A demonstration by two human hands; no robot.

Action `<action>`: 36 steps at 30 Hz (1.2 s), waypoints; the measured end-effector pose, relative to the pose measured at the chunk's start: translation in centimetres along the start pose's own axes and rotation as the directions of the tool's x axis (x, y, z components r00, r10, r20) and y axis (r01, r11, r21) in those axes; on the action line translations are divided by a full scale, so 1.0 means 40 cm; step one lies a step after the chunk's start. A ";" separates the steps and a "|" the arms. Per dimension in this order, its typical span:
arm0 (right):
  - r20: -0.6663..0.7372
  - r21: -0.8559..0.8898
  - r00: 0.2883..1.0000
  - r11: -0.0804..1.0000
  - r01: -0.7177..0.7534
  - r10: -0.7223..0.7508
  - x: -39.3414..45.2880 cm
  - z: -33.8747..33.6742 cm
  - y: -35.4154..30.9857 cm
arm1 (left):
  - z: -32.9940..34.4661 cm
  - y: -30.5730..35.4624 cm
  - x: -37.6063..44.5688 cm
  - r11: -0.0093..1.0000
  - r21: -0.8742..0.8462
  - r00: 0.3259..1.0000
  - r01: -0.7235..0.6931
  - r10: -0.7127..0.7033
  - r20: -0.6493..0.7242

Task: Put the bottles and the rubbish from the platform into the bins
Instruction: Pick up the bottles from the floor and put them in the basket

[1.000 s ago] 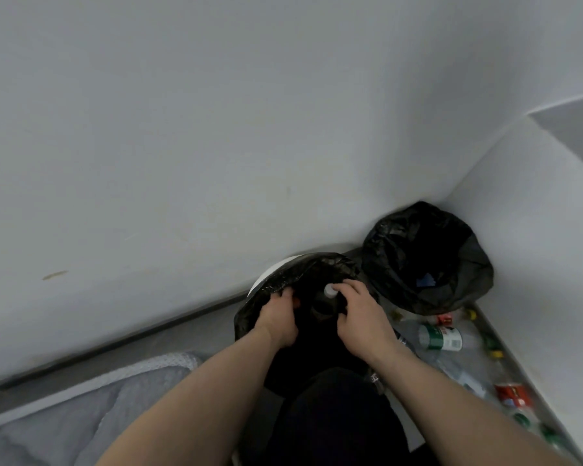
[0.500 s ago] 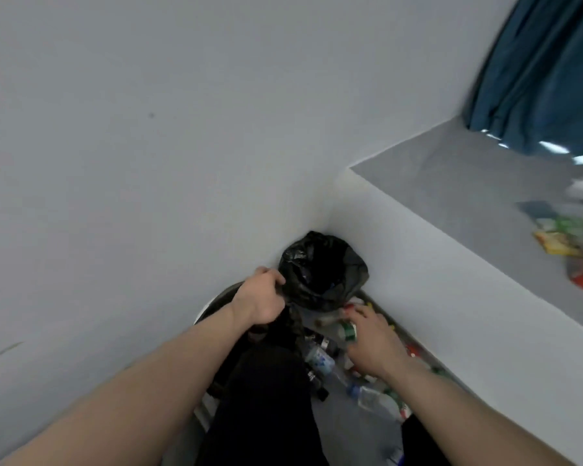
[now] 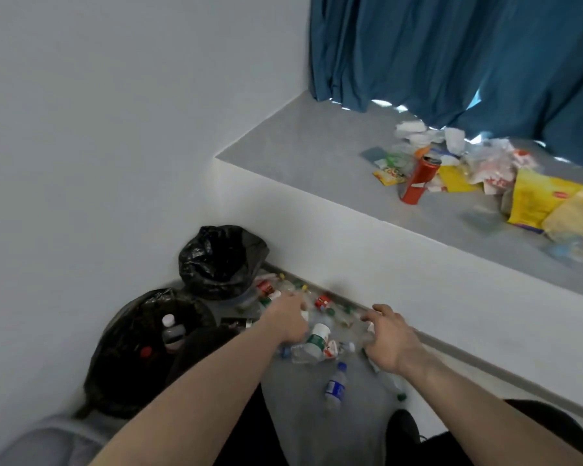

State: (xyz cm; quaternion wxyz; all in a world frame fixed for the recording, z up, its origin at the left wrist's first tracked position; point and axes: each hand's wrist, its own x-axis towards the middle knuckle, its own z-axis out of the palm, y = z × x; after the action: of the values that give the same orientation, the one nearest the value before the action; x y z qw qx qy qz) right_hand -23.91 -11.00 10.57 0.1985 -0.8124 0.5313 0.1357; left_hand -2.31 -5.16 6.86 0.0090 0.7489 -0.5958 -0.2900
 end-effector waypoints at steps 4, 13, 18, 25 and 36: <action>0.063 0.028 0.993 0.994 -0.104 0.102 0.002 0.087 0.154 | 0.080 0.090 0.037 1.000 -0.006 0.979 -0.010 0.012 0.204; 0.241 0.125 0.919 0.929 -0.348 0.312 0.059 0.209 0.400 | 0.157 0.184 0.216 0.999 -0.017 0.978 0.035 -0.031 0.208; 0.309 0.185 0.883 0.889 -0.419 0.352 0.192 0.282 0.449 | 0.263 0.158 0.341 0.995 0.052 0.962 0.089 -0.100 0.256; 0.372 0.213 0.846 0.852 -0.479 0.383 0.395 0.409 0.509 | 0.394 0.098 0.529 0.975 0.079 0.944 0.208 -0.222 0.245; 0.414 0.191 0.777 0.790 -0.583 0.474 0.573 0.605 0.628 | 0.554 0.028 0.680 0.938 -0.081 0.912 0.337 -0.304 0.275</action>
State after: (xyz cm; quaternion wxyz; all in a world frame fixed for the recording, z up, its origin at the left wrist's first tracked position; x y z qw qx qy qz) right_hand -38.04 -27.21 -25.18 0.3658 -0.5496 0.7111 0.2419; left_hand -9.87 -22.53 -22.67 -0.0687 0.7903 -0.4411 -0.4197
